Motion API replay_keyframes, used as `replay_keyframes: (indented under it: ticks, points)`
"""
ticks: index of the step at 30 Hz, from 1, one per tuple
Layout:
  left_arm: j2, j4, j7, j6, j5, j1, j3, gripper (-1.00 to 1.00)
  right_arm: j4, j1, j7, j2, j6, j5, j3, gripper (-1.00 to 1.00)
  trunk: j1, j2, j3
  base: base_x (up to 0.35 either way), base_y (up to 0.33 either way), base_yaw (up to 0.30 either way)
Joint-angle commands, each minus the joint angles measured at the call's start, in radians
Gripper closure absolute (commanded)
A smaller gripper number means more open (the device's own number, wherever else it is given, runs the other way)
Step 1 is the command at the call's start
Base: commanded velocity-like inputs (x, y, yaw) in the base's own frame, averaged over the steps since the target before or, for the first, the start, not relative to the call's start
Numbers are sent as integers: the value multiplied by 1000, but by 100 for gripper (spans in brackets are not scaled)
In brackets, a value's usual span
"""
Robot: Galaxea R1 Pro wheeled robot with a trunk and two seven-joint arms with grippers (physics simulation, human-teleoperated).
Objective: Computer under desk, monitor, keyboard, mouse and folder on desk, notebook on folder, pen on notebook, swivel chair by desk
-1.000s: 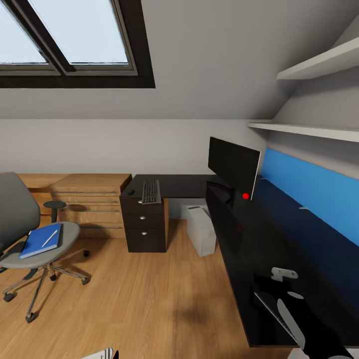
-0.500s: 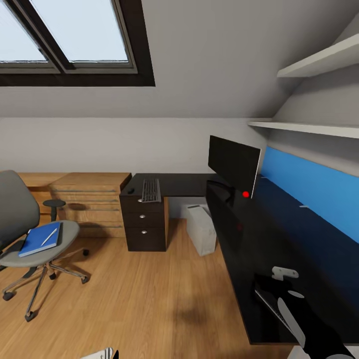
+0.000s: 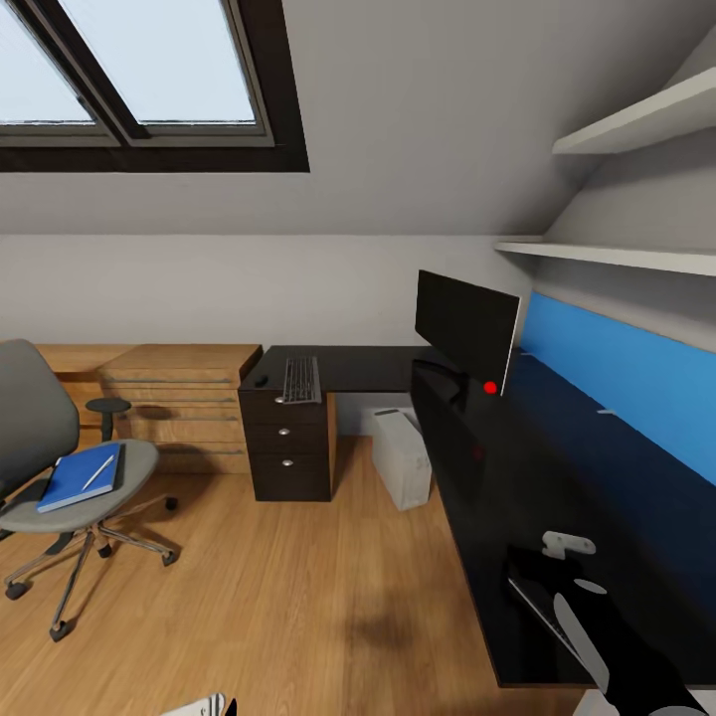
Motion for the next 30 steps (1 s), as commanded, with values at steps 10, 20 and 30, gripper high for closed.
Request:
replay_keyframes:
  ticks: [10,20,30]
  points:
    - [1,1,4,-6,10,-1,-3,-100,-2,0,-8,-1,4,-10,4,-100,0,-1,-1,-117,-47,0]
    - [1,2,4,-6,10,-1,-3,-100,-1,0,-8,-1,4,-9,4,-100,0,-1,-1,-48,-20,0]
    - [1,2,4,-6,10,-1,-4,-100,0,0,-8,-1,4,-9,4,-100,0,-1,-1,-161,-59,0]
